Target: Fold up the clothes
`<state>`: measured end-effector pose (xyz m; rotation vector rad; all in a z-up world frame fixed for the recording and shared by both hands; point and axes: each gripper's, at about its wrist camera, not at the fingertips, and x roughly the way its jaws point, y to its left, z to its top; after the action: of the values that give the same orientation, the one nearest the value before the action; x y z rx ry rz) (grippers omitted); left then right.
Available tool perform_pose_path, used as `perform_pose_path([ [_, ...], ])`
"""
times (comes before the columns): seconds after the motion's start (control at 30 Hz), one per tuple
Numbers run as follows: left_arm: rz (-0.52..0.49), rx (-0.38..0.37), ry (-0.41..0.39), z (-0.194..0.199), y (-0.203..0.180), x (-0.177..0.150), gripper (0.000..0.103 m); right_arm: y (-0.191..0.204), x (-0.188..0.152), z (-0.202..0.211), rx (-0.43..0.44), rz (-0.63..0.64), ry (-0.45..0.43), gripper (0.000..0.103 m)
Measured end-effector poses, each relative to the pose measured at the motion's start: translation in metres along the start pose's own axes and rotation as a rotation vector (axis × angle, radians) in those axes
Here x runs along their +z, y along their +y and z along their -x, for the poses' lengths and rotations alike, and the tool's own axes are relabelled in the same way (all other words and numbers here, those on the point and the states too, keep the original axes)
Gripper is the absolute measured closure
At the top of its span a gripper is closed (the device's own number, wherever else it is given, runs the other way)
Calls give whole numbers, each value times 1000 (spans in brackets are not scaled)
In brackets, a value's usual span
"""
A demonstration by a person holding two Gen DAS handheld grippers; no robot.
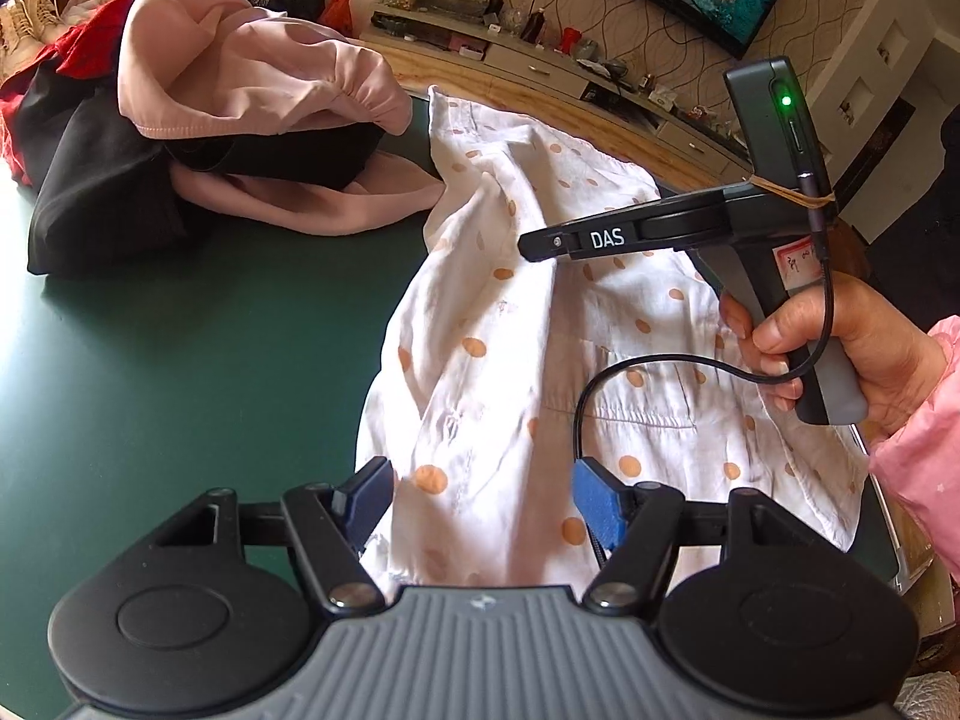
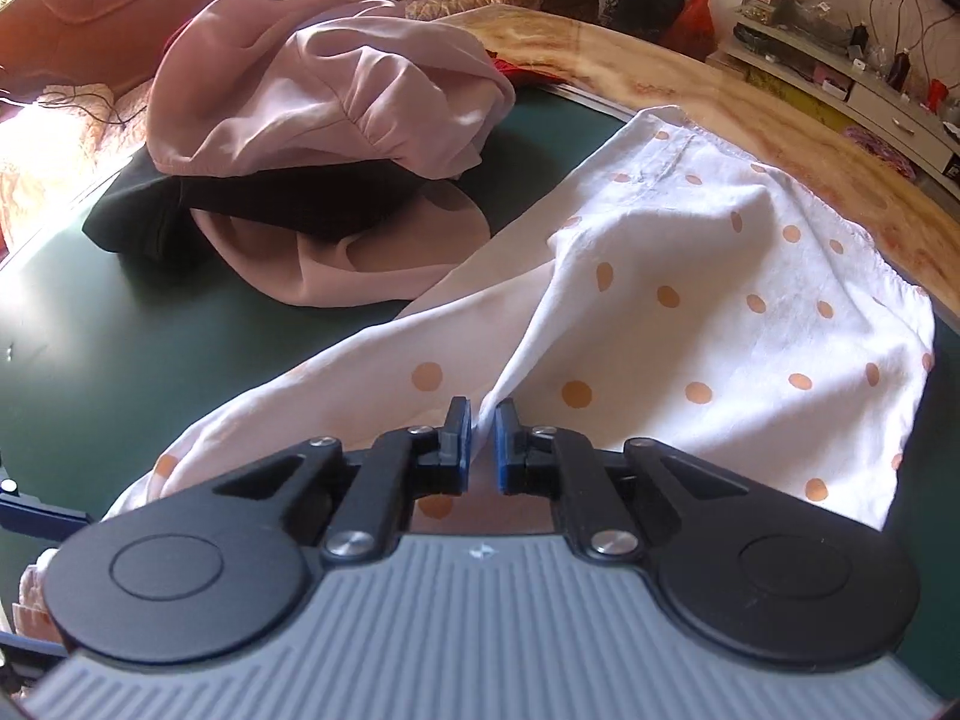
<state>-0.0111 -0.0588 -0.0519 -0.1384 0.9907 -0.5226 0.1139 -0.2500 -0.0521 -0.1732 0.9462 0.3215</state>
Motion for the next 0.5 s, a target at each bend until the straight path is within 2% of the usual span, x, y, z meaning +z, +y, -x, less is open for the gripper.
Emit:
perform_pose_path([
  [0.1,-10,-2,18,-4,-1,-3,41,3,4,10,-41,12,-72,81],
  [0.2,-36,16,16,-4,-6,-5,47,16,8,15,-19,72,-114,70],
  [0.27,-44,20,19,-3,-8,-6,47,24,6,4,9,135,-56,61],
  [0.33,-40,13,21,-1,-7,-7,46,32,3,-8,16,190,11,60],
  [0.4,-33,10,21,1,-6,-8,46,27,-2,-9,20,178,5,54],
  [0.5,-36,16,24,1,-5,-9,46,11,-6,-9,68,89,12,54],
])
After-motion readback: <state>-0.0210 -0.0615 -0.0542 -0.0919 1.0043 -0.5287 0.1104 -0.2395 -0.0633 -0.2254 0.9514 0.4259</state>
